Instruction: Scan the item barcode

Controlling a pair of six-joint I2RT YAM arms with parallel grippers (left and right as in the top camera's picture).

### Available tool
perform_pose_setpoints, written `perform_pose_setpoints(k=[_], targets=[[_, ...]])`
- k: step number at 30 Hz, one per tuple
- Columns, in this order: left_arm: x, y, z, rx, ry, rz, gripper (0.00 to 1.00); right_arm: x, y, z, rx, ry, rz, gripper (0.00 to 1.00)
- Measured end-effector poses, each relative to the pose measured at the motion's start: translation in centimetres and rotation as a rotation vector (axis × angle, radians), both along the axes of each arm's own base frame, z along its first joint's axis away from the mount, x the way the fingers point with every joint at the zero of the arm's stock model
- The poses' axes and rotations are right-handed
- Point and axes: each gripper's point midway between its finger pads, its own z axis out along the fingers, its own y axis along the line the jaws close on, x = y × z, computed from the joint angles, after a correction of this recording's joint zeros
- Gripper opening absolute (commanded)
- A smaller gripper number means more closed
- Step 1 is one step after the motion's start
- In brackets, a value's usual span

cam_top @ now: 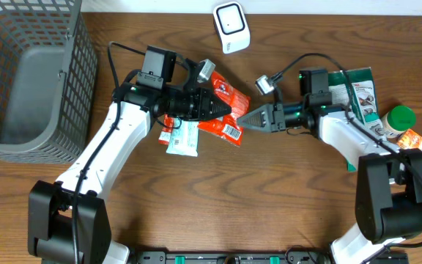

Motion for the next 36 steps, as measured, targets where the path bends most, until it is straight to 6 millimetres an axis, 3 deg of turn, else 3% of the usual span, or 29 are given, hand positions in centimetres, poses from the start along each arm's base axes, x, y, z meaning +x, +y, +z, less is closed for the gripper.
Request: perform_pose_setpoints(k=[5, 9, 11, 15, 19, 22, 23, 25, 26, 30, 36], targets=[[0.4, 1.0, -1.6, 0.100, 0.018, 0.059, 0.07, 1.1, -1.5, -0.7, -0.037, 0.023, -0.070, 0.52], [-0.2, 3.0, -3.5, 0.245, 0.084, 0.120, 0.07, 1.6, -2.4, -2.7, -0.168, 0.097, -0.158, 0.52], [-0.5, 4.0, -3.3, 0.322, 0.110, 0.145, 0.07, 1.2, -3.0, -3.8, -0.274, 0.138, -0.205, 0.52], [0.9, 5.6, 0.4, 0.433, 0.035, 0.201, 0.07, 0.3, -5.3, -4.9, -0.543, 0.139, -0.315, 0.51], [2.8, 7.2, 5.7, 0.515, -0.113, 0.275, 0.07, -0.3, -10.0, -4.7, -0.876, 0.072, -0.470, 0.51], [4.4, 8.3, 9.1, 0.564, -0.261, 0.334, 0.07, -0.6, -14.1, -4.1, -1.100, 0.033, -0.607, 0.61], [5.1, 8.6, 10.2, 0.580, -0.320, 0.356, 0.08, -0.6, -15.3, -4.1, -1.157, 0.030, -0.648, 0.71], [5.8, 8.6, 11.4, 0.603, -0.395, 0.374, 0.14, -0.7, -17.2, -4.2, -1.254, 0.032, -0.706, 0.94], [5.9, 8.4, 11.7, 0.615, -0.426, 0.372, 0.08, -0.8, -17.9, -4.4, -1.293, 0.037, -0.723, 0.99], [5.3, 7.4, 11.5, 0.648, -0.456, 0.329, 0.07, -1.3, -19.6, -4.8, -1.392, 0.056, -0.757, 0.99], [5.7, 6.4, 12.2, 0.628, -0.508, 0.320, 0.07, -1.2, -20.5, -4.8, -1.438, 0.047, -0.780, 0.99]])
